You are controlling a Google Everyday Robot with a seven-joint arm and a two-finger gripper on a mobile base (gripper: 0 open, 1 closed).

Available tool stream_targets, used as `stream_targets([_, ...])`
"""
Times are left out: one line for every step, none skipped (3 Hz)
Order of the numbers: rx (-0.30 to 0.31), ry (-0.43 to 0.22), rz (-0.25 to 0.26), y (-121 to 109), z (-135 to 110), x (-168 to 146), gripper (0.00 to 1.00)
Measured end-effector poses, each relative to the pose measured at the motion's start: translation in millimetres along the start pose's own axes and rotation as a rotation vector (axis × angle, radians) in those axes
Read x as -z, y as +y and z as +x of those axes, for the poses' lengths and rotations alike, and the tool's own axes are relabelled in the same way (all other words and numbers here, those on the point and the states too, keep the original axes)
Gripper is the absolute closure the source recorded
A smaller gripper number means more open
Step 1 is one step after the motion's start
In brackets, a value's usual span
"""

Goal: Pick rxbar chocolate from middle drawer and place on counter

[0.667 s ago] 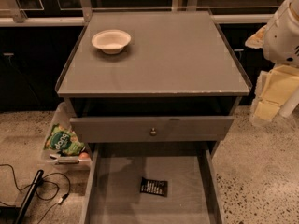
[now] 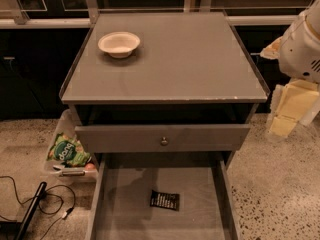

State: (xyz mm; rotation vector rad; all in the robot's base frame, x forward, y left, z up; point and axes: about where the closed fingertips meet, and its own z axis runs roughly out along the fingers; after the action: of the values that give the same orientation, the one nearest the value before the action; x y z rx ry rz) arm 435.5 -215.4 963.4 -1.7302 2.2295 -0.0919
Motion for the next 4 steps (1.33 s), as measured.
stream_targets([0.001,-0.024,-0.050,24,3,-43,0.00])
stream_targets([0.000,-0.049,-0.103,55,19,-108,0.00])
stream_targets([-0.005,-0.060,-0.147,85,40,-181,0.00])
stream_targets([-0.005,-0.060,-0.148,86,40,-181,0.00])
